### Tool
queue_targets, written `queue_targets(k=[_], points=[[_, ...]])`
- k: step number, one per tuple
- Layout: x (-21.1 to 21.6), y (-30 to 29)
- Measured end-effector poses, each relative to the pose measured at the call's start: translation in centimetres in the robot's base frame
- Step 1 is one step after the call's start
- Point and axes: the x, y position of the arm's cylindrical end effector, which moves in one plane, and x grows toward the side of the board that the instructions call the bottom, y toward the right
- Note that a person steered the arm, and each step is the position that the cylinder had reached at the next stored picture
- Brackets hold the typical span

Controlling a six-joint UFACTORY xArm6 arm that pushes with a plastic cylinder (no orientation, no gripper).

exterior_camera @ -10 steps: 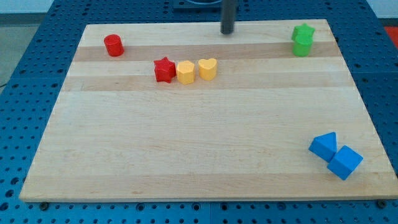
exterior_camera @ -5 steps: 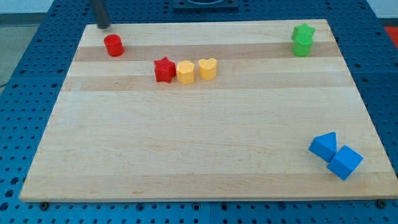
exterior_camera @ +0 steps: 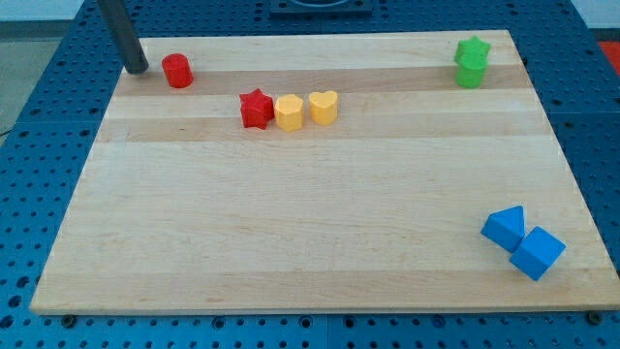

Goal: Push the red circle left below the red star

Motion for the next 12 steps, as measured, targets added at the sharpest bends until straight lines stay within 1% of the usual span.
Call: queue_targets(k=[1,2,3,4,5,6,8,9,12], points=[[3.8,1.2],[6.0,1.4],[2.2,0.3],[-5.8,0.1],[-8.4,0.5],[-7.2,1.4],[-7.0,1.4],[-5.6,1.4],[2.9,2.6]])
